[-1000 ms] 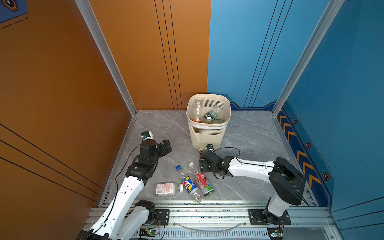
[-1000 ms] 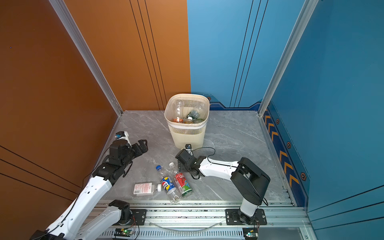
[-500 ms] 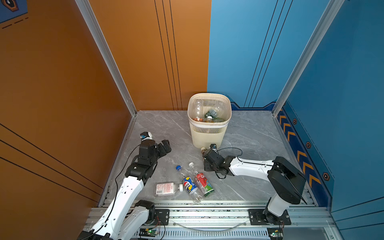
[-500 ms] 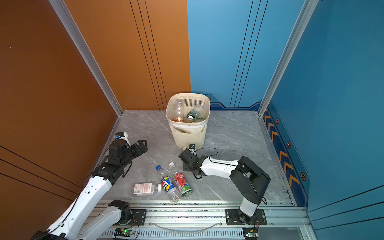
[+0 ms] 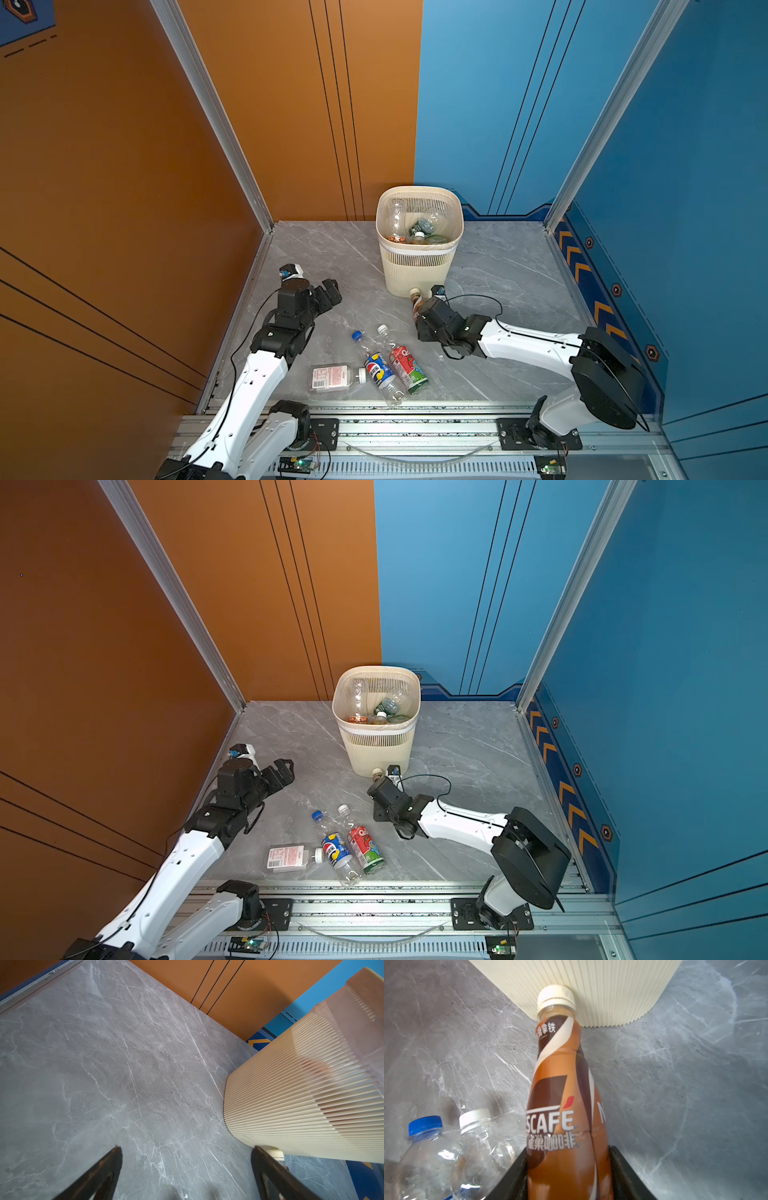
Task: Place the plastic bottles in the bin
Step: 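Lift the Nescafe bottle with the right gripper toward the wastebasket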
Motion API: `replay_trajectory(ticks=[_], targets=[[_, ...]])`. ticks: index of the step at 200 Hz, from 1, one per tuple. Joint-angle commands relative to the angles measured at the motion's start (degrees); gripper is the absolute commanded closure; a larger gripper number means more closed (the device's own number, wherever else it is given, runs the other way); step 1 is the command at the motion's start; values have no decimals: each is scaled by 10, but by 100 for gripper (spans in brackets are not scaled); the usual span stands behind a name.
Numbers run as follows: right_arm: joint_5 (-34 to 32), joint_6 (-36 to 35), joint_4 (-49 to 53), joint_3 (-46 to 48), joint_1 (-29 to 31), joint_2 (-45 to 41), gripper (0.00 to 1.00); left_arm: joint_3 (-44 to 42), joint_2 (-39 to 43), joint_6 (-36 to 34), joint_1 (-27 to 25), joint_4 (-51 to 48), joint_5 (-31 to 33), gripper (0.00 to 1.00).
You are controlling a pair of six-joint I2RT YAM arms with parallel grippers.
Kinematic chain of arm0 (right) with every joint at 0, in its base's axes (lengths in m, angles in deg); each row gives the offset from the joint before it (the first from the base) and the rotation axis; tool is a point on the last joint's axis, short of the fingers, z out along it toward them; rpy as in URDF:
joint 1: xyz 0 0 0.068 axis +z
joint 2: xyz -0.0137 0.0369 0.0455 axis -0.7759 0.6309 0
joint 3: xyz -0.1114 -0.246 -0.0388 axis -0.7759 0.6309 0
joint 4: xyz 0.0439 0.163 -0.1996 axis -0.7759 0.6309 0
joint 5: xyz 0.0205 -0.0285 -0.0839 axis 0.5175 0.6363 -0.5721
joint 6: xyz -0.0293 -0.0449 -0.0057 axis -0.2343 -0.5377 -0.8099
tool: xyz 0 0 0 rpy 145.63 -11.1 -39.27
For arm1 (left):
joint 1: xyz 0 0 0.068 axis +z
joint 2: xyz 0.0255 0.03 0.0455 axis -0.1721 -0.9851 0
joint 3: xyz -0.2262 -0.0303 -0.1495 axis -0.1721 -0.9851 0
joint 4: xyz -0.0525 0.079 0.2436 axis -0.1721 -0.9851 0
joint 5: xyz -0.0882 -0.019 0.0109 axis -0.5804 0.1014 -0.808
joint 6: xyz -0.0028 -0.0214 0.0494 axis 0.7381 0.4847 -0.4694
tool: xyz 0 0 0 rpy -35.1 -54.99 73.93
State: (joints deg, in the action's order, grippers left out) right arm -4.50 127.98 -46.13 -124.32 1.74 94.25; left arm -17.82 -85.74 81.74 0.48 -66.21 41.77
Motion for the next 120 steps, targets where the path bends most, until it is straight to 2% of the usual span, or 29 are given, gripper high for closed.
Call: replay_trajectory(ticks=[1, 32, 68, 89, 109, 120], targets=[[-26, 0, 52, 16, 7, -53, 49, -11, -2, 9, 5, 2, -8, 2], [-57, 4, 101, 47, 7, -155, 49, -14, -7, 11, 9, 7, -9, 2], [-98, 14, 164, 79, -21, -276, 50, -16, -8, 21, 13, 3, -7, 2], [-87, 8, 182, 81, -73, -336, 50, -19, -8, 34, 14, 1, -9, 2], [-85, -37, 194, 65, -120, -382, 50, -20, -6, 30, 15, -1, -11, 2], [-83, -63, 203, 42, -169, -397, 50, -19, -2, 31, 16, -10, -6, 2]])
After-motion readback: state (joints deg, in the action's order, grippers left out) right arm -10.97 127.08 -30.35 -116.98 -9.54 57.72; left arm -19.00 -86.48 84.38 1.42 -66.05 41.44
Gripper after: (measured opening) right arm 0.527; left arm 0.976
